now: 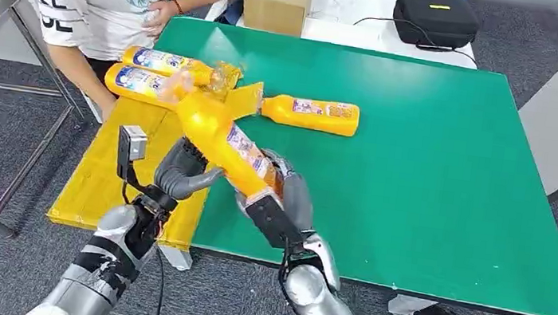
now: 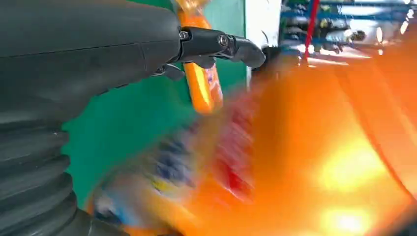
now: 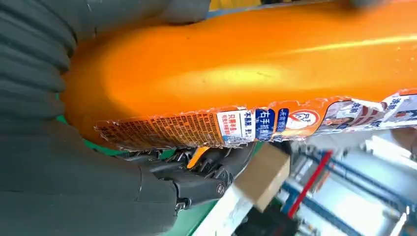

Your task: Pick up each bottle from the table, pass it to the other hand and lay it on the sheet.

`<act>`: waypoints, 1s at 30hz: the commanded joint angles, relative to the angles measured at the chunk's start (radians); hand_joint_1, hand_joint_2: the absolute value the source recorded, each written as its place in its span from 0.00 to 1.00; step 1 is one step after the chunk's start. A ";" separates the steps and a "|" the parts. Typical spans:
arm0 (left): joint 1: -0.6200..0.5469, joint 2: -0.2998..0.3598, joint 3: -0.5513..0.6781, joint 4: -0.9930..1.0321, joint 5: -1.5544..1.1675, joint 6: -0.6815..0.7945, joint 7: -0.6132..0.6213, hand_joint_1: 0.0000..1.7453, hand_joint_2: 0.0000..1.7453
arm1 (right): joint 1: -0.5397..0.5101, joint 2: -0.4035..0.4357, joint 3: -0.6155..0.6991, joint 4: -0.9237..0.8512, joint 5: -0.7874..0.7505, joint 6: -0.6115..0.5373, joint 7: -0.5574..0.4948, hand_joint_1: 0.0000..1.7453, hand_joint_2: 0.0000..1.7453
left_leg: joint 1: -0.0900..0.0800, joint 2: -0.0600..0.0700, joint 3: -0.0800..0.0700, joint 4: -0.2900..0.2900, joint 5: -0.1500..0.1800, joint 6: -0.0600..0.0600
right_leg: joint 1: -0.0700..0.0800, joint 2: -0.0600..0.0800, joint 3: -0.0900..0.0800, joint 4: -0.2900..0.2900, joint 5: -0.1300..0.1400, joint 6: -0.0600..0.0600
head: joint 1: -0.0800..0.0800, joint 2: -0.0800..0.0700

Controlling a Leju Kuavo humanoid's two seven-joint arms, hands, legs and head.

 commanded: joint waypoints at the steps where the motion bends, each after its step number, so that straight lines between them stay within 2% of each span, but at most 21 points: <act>1: -0.016 0.041 -0.046 -0.015 0.007 -0.003 0.011 0.00 1.00 | -0.050 0.000 0.072 0.117 0.004 0.006 -0.004 1.00 1.00 | 0.000 0.001 0.004 -0.001 -0.002 -0.001 | 0.000 0.001 0.003 0.000 -0.001 -0.001 | 0.000 0.000; 4: -0.016 0.041 -0.046 -0.015 0.007 -0.003 0.011 0.00 1.00 | -0.050 0.000 0.072 0.117 0.004 0.006 -0.004 1.00 1.00 | 0.001 0.001 0.008 0.000 -0.004 -0.001 | 0.001 0.001 0.008 0.000 -0.004 -0.002 | 0.000 0.000; 11: -0.016 0.043 -0.055 -0.017 -0.001 0.003 0.008 0.00 1.00 | -0.051 -0.003 0.083 0.119 0.013 0.014 -0.003 1.00 1.00 | 0.000 0.000 0.003 0.000 -0.001 -0.001 | 0.000 0.000 0.003 0.000 -0.001 -0.001 | 0.000 0.000; 12: 0.002 0.041 -0.052 0.005 0.021 0.006 0.060 0.00 1.00 | -0.019 0.004 0.072 0.134 0.000 0.032 0.029 1.00 1.00 | 0.000 0.000 0.003 0.000 -0.001 -0.001 | 0.000 0.000 0.003 0.000 -0.001 -0.001 | 0.000 0.000; 16: 0.008 0.040 -0.071 0.091 -0.013 0.012 -0.039 0.00 1.00 | -0.001 0.017 0.093 0.219 0.002 0.014 -0.031 1.00 1.00 | 0.001 0.000 0.012 -0.003 -0.004 -0.001 | 0.001 0.000 0.012 -0.003 -0.004 -0.002 | 0.000 0.000; 18: 0.013 0.038 -0.066 0.077 -0.011 0.014 -0.041 0.00 1.00 | -0.009 0.023 0.108 0.232 0.017 0.015 -0.020 1.00 1.00 | 0.000 0.000 0.005 -0.002 -0.001 -0.001 | 0.000 0.000 0.005 -0.002 -0.002 -0.001 | 0.000 0.000; 19: 0.014 0.038 -0.067 0.073 -0.012 0.015 -0.035 0.00 1.00 | -0.013 0.023 0.115 0.238 0.025 0.018 -0.014 1.00 1.00 | 0.001 0.001 0.009 -0.002 -0.003 -0.001 | 0.001 0.000 0.008 -0.002 -0.003 -0.002 | 0.000 0.000; 21: 0.021 0.040 -0.064 0.059 -0.016 0.026 -0.027 0.00 1.00 | -0.030 0.024 0.139 0.267 0.046 0.037 0.012 1.00 1.00 | 0.000 0.000 0.003 -0.001 -0.001 -0.001 | 0.000 0.000 0.002 -0.001 -0.001 -0.001 | 0.000 0.000; 22: 0.024 0.039 -0.060 0.054 -0.021 0.036 -0.025 0.00 1.00 | -0.039 0.024 0.150 0.286 0.066 0.043 0.036 1.00 1.00 | 0.001 0.000 0.005 -0.001 -0.002 -0.001 | 0.001 0.000 0.005 -0.001 -0.002 -0.001 | 0.000 0.000; 23: 0.028 0.039 -0.051 0.056 -0.030 0.061 -0.006 1.00 1.00 | -0.046 0.025 0.149 0.304 0.080 0.024 0.056 0.68 1.00 | 0.000 0.000 0.003 -0.001 -0.001 0.000 | 0.000 0.000 0.003 -0.001 -0.001 -0.001 | 0.000 0.000; 24: 0.031 0.039 -0.041 0.063 -0.034 0.076 -0.001 1.00 1.00 | -0.050 0.024 0.147 0.310 0.090 0.010 0.061 0.00 1.00 | 0.001 0.000 0.007 -0.001 -0.003 -0.001 | 0.001 0.000 0.006 -0.001 -0.003 -0.002 | 0.000 0.000; 30: 0.043 0.034 0.002 0.055 -0.046 0.115 -0.017 1.00 1.00 | -0.048 0.020 0.077 0.278 0.058 -0.002 0.066 0.00 1.00 | 0.000 0.001 0.005 -0.001 -0.002 -0.001 | 0.000 0.001 0.005 -0.001 -0.002 -0.001 | 0.000 0.000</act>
